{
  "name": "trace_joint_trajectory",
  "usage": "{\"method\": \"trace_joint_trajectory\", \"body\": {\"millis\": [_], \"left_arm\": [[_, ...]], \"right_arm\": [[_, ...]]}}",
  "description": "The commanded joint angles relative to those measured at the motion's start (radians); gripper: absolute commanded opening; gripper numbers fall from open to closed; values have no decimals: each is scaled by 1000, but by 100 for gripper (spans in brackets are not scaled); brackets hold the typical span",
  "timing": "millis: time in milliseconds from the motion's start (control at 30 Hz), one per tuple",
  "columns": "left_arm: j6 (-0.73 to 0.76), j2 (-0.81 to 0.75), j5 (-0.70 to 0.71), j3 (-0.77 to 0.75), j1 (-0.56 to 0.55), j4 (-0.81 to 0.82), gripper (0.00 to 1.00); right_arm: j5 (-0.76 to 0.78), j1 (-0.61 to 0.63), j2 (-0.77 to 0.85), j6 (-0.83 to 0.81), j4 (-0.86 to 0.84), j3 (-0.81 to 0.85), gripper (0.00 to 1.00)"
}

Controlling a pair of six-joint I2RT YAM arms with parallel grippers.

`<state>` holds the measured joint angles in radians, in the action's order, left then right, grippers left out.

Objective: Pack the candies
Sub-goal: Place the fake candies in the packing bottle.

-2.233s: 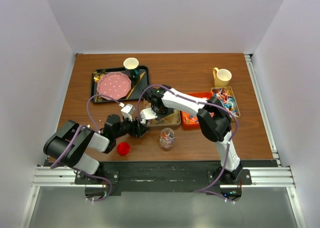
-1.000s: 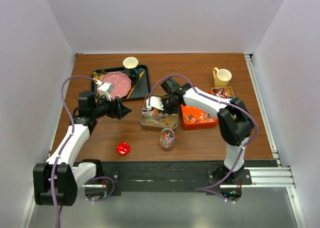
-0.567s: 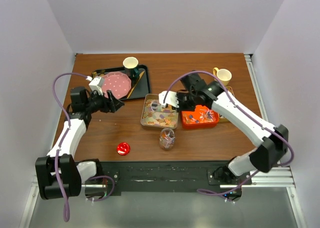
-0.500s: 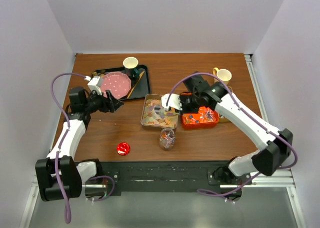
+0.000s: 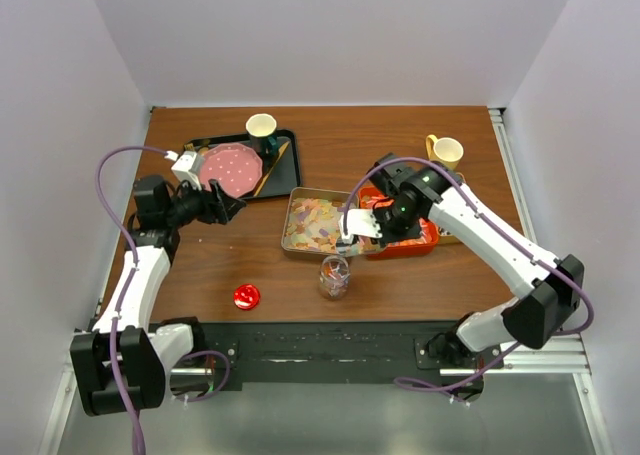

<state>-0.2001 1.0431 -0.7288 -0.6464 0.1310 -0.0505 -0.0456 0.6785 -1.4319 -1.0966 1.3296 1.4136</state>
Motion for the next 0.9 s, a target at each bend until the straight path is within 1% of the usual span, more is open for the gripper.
{"method": "trace_joint_trajectory", "body": {"millis": [0, 33, 233, 467, 733, 867], "left_arm": [[-18, 5, -3, 13, 10, 89, 75], [-18, 15, 3, 11, 12, 92, 75], [-16, 32, 14, 24, 21, 115, 75], [-50, 34, 12, 42, 32, 150, 75], [-70, 46, 12, 56, 44, 184, 75], [-84, 51, 9, 60, 55, 201, 75]], "right_arm": [[122, 35, -12, -3, 135, 65, 0], [159, 45, -16, -2, 138, 65, 0], [246, 139, -35, 21, 161, 59, 0], [338, 179, -67, 49, 154, 28, 0], [432, 228, -64, 46, 172, 30, 0], [449, 259, -64, 61, 192, 30, 0]]}}
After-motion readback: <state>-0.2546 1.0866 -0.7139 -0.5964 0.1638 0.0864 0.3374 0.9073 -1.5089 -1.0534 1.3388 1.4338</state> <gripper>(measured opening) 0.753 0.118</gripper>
